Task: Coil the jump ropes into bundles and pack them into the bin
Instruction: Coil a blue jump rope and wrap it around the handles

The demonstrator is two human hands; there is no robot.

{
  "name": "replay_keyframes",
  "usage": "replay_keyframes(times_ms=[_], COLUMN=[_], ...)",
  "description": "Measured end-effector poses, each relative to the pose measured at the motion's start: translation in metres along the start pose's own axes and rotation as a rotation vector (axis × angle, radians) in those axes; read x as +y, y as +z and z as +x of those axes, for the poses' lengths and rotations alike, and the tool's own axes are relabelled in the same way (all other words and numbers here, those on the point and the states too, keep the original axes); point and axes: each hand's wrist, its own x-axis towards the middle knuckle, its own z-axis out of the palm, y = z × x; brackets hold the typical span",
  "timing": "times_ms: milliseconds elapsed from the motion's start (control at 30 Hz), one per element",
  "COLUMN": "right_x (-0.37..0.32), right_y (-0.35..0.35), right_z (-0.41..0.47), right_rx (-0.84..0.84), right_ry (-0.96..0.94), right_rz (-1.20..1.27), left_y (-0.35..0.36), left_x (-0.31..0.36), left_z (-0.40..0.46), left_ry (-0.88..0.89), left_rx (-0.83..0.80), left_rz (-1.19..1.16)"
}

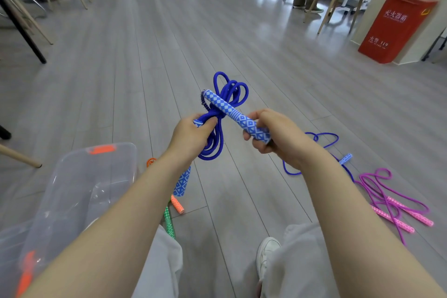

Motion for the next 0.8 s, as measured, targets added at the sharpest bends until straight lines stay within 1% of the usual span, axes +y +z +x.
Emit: replay_keyframes(times_ms=[67, 133, 200, 267, 333, 433, 467, 533, 600, 667, 733, 800], right_x=[0.001, 0.003, 0.006, 0.009, 0.013, 0.019, 0.020, 0.020, 0.020, 0.022, 0.025, 0.023], right_y=[0.007, 0.015, 0.027, 0.043, 0.056, 0.066, 0.066, 0.062, 0.058, 0.055, 0.053, 0.052], right_z=[-0.002, -0.003, -0.002, -0.001, -0.001, -0.001, 0.000, 0.002, 0.004, 0.006, 0.008, 0.006], right_rx=[-0.070, -0.151, -0.144, -0.052, 0.050, 0.222, 0.272, 0.344, 0.380, 0.381, 0.338, 0.236], right_ry=[-0.001, -0.053, -0.155, -0.255, -0.328, -0.453, -0.486, -0.527, -0.506, -0.440, -0.368, -0.278], right_rz=[0.103, 0.147, 0.143, 0.086, 0.037, -0.139, -0.184, -0.223, -0.253, -0.278, -0.274, -0.212], left_y=[0.001, 0.000, 0.000, 0.000, 0.004, 0.010, 0.012, 0.017, 0.018, 0.016, 0.013, 0.012], left_x=[-0.002, -0.004, -0.003, 0.000, -0.002, -0.002, 0.000, 0.002, 0.002, 0.001, 0.004, 0.007], left_z=[0.001, 0.002, 0.002, 0.002, 0.001, -0.006, -0.008, -0.010, -0.011, -0.011, -0.012, -0.012], left_ry=[-0.025, -0.055, -0.084, -0.110, -0.137, -0.146, -0.161, -0.173, -0.202, -0.229, -0.278, -0.275], left_rx=[-0.010, -0.035, -0.052, -0.081, -0.148, -0.310, -0.333, -0.308, -0.284, -0.279, -0.286, -0.298], left_rz=[-0.029, -0.105, -0.180, -0.276, -0.350, -0.390, -0.409, -0.426, -0.442, -0.475, -0.527, -0.575])
